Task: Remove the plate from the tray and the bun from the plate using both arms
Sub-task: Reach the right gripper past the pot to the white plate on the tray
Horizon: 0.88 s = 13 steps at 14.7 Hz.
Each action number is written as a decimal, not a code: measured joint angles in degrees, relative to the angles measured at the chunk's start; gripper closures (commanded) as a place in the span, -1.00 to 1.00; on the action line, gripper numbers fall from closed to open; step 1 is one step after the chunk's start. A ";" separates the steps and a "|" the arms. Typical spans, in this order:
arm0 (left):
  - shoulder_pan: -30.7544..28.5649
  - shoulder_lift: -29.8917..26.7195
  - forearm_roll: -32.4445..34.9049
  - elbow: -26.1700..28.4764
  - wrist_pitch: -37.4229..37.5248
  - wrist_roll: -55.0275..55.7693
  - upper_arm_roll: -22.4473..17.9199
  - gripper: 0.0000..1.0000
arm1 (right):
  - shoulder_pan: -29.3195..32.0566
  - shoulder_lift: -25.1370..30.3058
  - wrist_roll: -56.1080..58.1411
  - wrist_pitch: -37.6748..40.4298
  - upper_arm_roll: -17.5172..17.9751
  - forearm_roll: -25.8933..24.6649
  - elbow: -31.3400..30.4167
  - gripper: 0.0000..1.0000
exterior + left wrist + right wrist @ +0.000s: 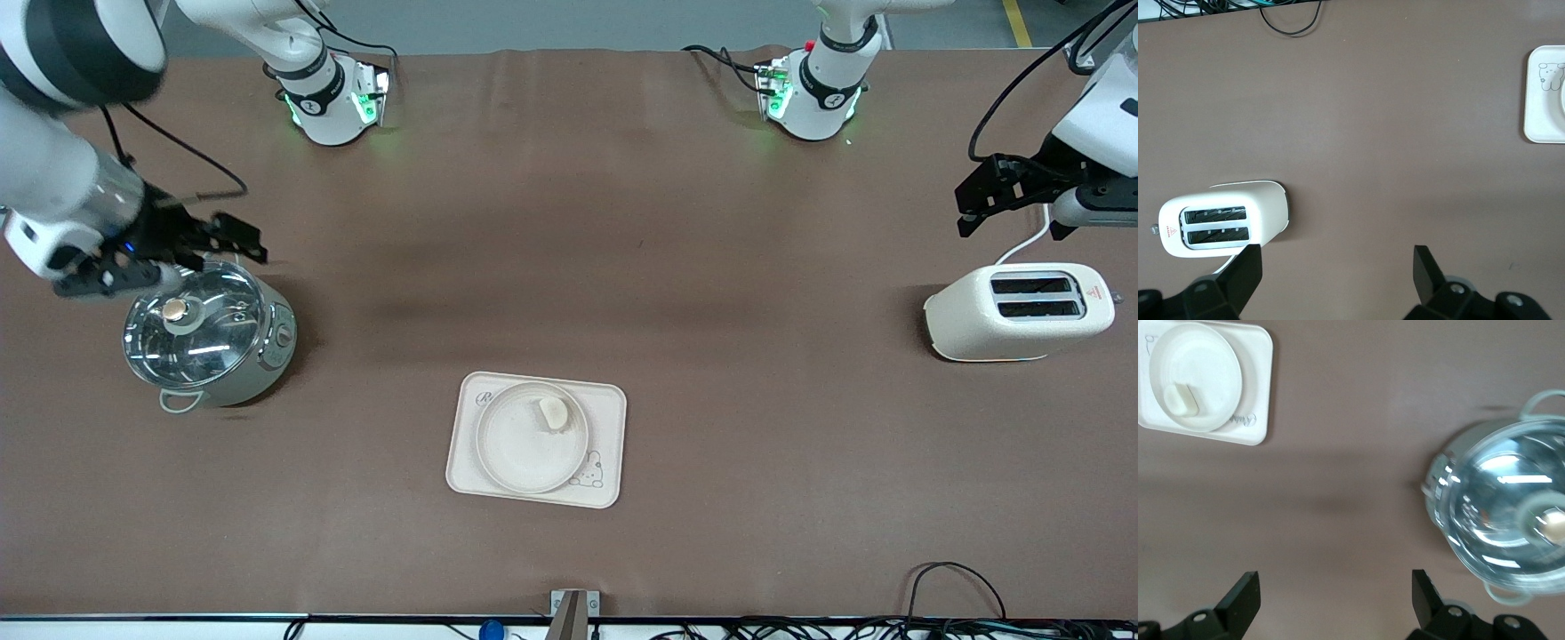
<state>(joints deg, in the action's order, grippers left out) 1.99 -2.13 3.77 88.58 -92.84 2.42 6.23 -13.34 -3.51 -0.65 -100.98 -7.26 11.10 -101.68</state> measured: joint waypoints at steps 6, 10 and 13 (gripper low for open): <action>0.00 0.14 0.00 -0.12 0.07 -0.03 0.01 -1.00 | -5.23 -13.95 -0.22 -13.22 0.05 12.39 0.23 -1.00; -0.01 0.20 0.00 -0.16 0.13 -0.03 0.01 -1.00 | -10.86 -23.04 -4.38 -21.18 0.14 17.66 2.44 -1.00; -0.02 0.23 0.00 -0.21 0.15 -0.02 0.01 -1.00 | -13.45 -31.56 -4.85 -28.18 0.12 25.15 6.52 -1.00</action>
<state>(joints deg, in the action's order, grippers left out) 1.97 -1.90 3.77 88.37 -92.69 2.39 6.24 -26.79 -35.07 -5.49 -129.16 -7.14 36.25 -95.17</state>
